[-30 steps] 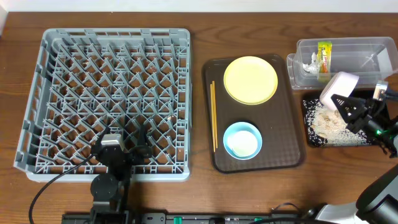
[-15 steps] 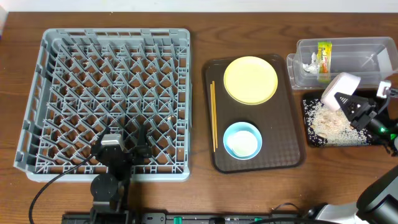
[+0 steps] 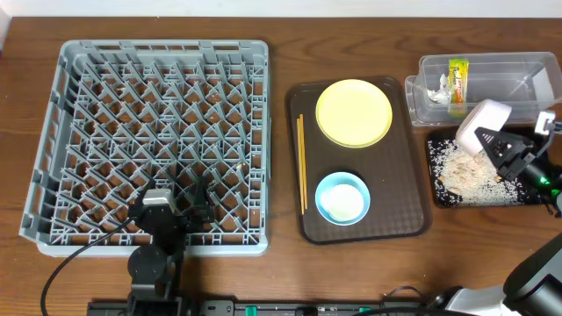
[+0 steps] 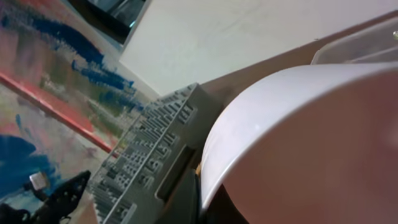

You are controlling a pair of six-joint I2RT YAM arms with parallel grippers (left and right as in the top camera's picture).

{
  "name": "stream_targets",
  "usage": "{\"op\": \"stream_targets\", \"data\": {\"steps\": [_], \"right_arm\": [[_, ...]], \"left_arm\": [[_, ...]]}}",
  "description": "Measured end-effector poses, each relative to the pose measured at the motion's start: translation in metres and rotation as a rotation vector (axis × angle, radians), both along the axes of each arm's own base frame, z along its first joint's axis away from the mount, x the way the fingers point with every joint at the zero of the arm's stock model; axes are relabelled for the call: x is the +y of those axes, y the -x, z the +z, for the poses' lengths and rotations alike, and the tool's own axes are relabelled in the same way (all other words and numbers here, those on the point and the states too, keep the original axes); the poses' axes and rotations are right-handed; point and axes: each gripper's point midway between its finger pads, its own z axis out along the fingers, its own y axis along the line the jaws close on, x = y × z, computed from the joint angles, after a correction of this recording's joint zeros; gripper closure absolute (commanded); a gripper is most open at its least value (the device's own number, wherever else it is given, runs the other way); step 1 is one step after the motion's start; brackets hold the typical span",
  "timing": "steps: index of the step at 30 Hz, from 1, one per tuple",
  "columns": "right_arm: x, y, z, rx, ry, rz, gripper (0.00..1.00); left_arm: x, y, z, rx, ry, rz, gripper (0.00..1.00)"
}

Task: Sort waste into correct bins and load items into the dishwasher
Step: 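Tilt the pink bowl to pour the rice onto the black tray, then carry the emptied pink bowl back and set it on the brown tray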

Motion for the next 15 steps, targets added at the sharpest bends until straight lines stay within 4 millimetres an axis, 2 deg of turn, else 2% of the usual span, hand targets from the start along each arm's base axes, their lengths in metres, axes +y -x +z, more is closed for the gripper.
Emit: {"op": "stream_targets", "data": {"steps": [11, 15], "right_arm": [[0.004, 0.000, -0.008, 0.134, -0.071, -0.009, 0.99], [0.012, -0.005, -0.022, 0.251, -0.062, -0.019, 0.99]], "left_arm": [[0.000, 0.000, 0.000, 0.000, 0.000, 0.000, 0.02], [0.000, 0.000, 0.000, 0.000, 0.000, 0.000, 0.02]]}}
